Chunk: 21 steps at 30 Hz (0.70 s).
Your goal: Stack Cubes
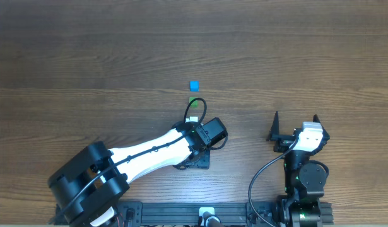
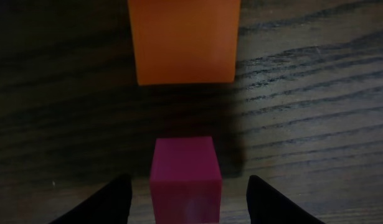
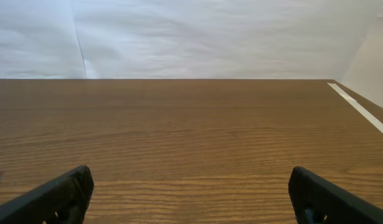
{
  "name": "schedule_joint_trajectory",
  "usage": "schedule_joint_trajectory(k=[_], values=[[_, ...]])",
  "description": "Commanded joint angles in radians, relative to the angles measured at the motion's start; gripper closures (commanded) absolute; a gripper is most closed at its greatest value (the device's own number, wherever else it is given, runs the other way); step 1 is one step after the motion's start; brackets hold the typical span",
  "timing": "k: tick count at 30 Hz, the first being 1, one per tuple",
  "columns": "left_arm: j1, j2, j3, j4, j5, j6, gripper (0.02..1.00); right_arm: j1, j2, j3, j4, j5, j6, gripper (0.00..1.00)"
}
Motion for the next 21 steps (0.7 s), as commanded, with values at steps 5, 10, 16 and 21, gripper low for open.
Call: schedule_joint_trajectory(k=[5,10,16,21], values=[[-0.003,0.01,-0.006,0.0,-0.034,-0.038,0.419,0.006,-0.009,-0.005,-0.003,-0.01,-0.002,0.007],[-0.004,0.01,-0.006,0.0,-0.054,-0.06,0.415,0.006,-0.009,-0.005,-0.003,-0.01,-0.002,0.007],[-0.003,0.01,-0.006,0.0,-0.058,-0.077,0.478,0.006,-0.009,-0.005,-0.003,-0.01,-0.002,0.009],[-0.004,0.01,-0.006,0.003,-0.064,-0.08,0.505,0.006,-0.009,-0.005,-0.003,-0.01,-0.002,0.007]])
